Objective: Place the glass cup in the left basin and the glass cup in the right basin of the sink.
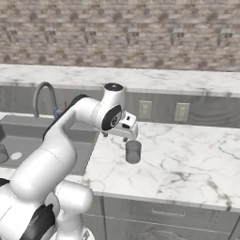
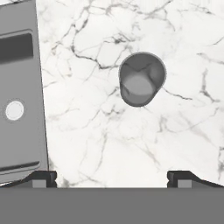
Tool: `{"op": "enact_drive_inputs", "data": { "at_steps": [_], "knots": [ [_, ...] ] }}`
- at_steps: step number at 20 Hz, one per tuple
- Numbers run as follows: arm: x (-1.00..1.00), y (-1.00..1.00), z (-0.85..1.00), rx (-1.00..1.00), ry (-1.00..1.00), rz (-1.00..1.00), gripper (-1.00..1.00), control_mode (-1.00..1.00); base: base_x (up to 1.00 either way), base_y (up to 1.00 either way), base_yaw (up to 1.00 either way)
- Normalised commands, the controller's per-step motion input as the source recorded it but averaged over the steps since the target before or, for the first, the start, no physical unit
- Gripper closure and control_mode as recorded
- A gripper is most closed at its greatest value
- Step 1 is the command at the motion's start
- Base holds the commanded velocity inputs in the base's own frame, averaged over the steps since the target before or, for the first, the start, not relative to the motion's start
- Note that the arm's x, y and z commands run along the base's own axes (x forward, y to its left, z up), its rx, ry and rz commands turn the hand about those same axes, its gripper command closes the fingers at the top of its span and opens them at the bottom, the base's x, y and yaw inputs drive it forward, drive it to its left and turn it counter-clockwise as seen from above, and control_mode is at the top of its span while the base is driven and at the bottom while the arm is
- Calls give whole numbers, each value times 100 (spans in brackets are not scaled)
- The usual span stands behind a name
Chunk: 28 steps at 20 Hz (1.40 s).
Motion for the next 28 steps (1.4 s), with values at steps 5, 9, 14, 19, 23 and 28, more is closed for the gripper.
{"op": "enact_drive_inputs", "data": {
  "at_steps": [5,9,14,19,23,28],
  "knots": [
    [36,-2,-3,5,0,0,-100,-100,0,0,0],
    [36,-1,-20,2,0,0,-100,-100,0,0,0],
    [41,0,-29,0,0,0,-100,-100,0,0,0],
    [31,0,-38,-4,-2,0,-100,-100,0,0,0],
    [21,-3,-34,-2,-4,0,-100,-100,0,0,0],
    [21,-1,-29,-4,0,0,-100,-100,0,0,0]
  ]
}}
